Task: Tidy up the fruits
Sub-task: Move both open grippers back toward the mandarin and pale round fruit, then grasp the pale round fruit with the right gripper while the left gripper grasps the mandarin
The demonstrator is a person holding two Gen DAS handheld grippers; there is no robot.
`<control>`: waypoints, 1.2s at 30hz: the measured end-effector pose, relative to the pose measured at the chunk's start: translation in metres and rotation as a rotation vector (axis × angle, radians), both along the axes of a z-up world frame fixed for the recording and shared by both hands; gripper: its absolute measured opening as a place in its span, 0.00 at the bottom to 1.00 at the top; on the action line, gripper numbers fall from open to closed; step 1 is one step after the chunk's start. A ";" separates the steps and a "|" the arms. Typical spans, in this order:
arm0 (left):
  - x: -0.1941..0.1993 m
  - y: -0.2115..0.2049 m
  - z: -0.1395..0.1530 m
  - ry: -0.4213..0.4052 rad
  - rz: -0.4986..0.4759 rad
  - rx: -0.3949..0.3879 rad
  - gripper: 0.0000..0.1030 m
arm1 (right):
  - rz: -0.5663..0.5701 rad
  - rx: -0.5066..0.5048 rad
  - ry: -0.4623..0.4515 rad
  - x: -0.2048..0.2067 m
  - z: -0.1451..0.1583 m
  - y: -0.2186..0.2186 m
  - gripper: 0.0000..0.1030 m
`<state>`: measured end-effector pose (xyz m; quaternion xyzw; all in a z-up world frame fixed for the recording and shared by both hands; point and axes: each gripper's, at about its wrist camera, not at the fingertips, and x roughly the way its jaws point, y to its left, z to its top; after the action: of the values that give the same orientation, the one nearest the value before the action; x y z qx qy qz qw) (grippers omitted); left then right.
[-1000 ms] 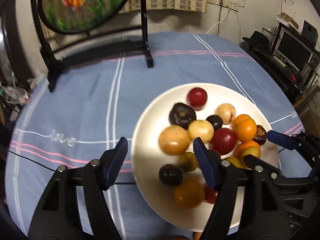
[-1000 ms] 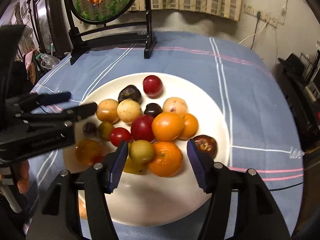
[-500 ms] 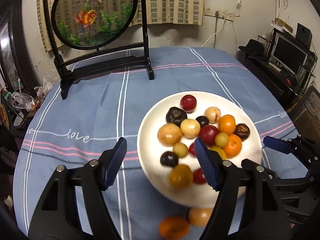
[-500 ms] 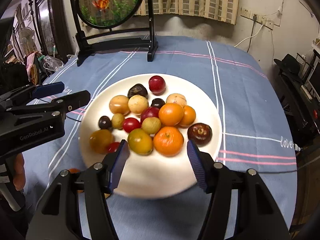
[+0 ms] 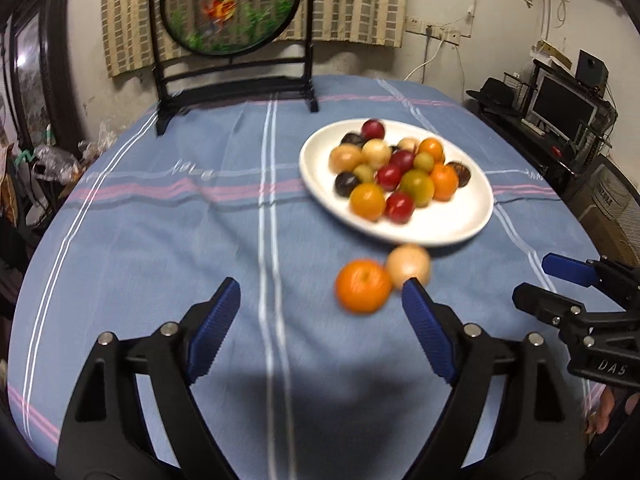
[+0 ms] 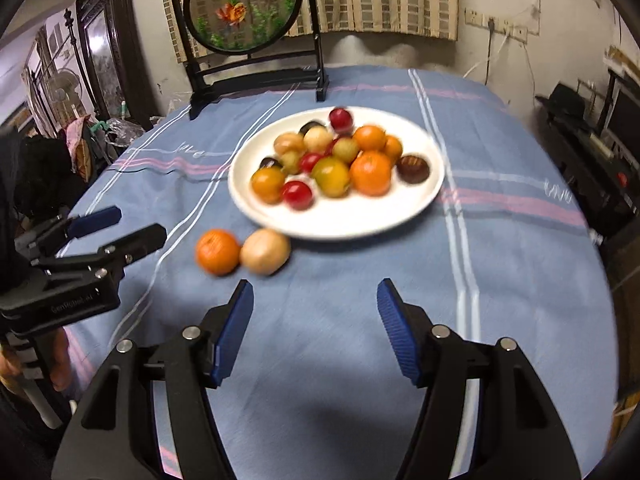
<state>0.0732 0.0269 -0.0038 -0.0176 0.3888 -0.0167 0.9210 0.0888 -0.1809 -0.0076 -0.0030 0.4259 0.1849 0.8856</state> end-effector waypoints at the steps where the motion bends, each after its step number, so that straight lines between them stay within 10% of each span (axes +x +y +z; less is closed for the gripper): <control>1: -0.004 0.004 -0.001 0.002 0.006 -0.007 0.82 | 0.006 0.003 0.007 -0.001 -0.002 0.004 0.63; 24: -0.023 0.062 -0.008 0.001 0.075 -0.112 0.84 | 0.079 -0.208 0.081 0.071 -0.060 0.083 0.58; 27: -0.025 0.062 -0.006 -0.005 0.074 -0.113 0.85 | 0.104 -0.183 0.087 0.077 -0.060 0.087 0.45; 36: -0.015 0.037 -0.009 0.021 -0.002 -0.088 0.85 | 0.115 -0.125 0.073 0.037 -0.043 0.064 0.45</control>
<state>0.0578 0.0635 -0.0123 -0.0579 0.3972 -0.0344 0.9153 0.1262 -0.1172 -0.0505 -0.0757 0.4677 0.2084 0.8556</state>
